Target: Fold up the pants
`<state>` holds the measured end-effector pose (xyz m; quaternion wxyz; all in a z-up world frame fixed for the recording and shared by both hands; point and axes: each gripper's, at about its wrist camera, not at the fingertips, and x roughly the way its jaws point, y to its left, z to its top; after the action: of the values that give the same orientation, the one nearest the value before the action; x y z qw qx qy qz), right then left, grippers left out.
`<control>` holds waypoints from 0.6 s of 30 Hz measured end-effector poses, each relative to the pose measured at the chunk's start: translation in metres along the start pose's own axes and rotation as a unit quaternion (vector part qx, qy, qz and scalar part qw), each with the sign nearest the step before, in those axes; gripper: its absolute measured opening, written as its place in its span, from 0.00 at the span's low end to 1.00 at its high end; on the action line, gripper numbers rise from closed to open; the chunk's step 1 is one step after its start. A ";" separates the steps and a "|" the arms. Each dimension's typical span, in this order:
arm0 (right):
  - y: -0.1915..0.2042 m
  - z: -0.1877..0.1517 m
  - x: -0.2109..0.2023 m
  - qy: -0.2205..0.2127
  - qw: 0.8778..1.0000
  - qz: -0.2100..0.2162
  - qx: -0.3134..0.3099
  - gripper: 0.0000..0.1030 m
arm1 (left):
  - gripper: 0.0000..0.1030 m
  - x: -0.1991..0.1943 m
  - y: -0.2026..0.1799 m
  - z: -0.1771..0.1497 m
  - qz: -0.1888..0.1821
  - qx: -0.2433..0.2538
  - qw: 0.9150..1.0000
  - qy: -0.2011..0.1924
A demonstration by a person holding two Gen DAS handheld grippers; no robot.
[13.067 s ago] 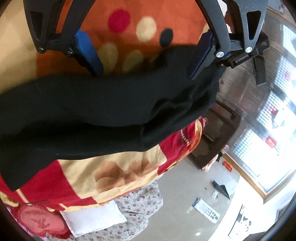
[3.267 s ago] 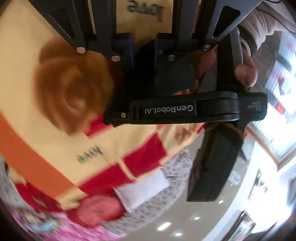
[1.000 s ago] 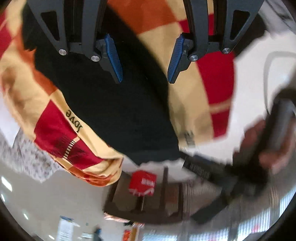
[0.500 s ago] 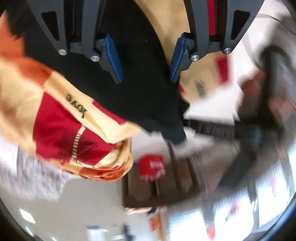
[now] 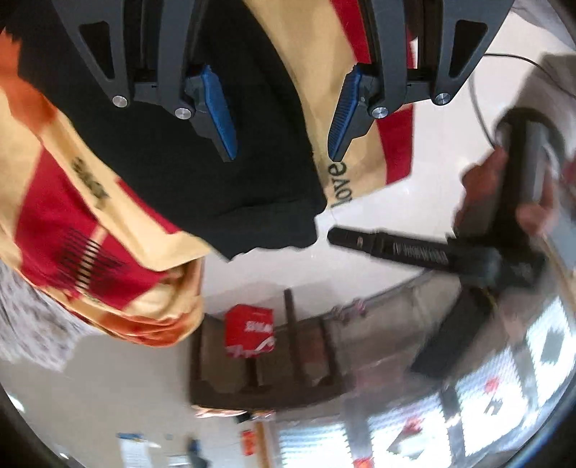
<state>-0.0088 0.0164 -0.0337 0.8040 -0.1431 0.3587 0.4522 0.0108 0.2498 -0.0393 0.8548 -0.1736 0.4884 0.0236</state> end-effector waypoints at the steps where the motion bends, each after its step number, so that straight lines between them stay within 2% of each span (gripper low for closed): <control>1: 0.001 -0.001 0.010 0.013 1.000 -0.001 -0.007 0.34 | 0.45 0.001 0.002 -0.001 0.003 -0.002 1.000 0.002; 2: -0.002 -0.003 0.016 0.022 1.000 -0.008 -0.005 0.28 | 0.45 0.001 0.003 -0.002 0.004 -0.002 1.000 0.004; 3: -0.009 -0.004 0.014 0.016 1.000 0.005 0.017 0.21 | 0.45 0.001 0.003 -0.002 0.005 -0.002 1.000 0.004; 4: -0.018 -0.004 0.008 0.006 0.998 0.032 0.047 0.08 | 0.45 -0.001 0.004 -0.003 0.007 0.000 1.000 0.004; 5: -0.026 -0.004 -0.004 -0.008 0.995 0.062 0.077 0.07 | 0.45 -0.002 0.004 -0.004 0.007 0.001 1.000 0.003; 7: -0.028 -0.003 -0.015 -0.017 0.995 0.070 0.074 0.07 | 0.45 -0.003 0.004 -0.005 0.000 -0.001 1.000 0.003; 11: -0.018 -0.011 0.014 0.030 0.995 0.065 0.066 0.08 | 0.47 -0.001 0.002 -0.010 -0.039 -0.018 0.999 0.011; 13: -0.016 -0.013 0.015 0.033 0.996 0.060 0.060 0.13 | 0.51 -0.003 0.000 -0.014 -0.055 -0.029 0.998 0.011; 14: -0.016 -0.011 0.010 0.035 0.996 0.063 0.057 0.17 | 0.58 -0.003 -0.001 -0.017 -0.065 -0.036 0.997 0.012; 15: -0.017 -0.009 0.002 0.040 0.995 0.070 0.056 0.32 | 0.64 -0.004 -0.002 -0.019 -0.076 -0.043 0.996 0.011; 16: -0.020 -0.008 -0.009 0.030 0.996 0.068 0.058 0.46 | 0.64 -0.006 -0.003 -0.022 -0.085 -0.051 0.995 0.009; 18: -0.029 -0.006 -0.027 0.002 0.996 0.053 0.067 0.46 | 0.65 -0.007 -0.010 -0.026 -0.093 -0.061 0.994 0.005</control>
<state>0.0037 -0.0197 -0.0221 0.7859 -0.0709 0.3967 0.4690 -0.0120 0.2334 -0.0429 0.8388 -0.2701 0.4719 -0.0271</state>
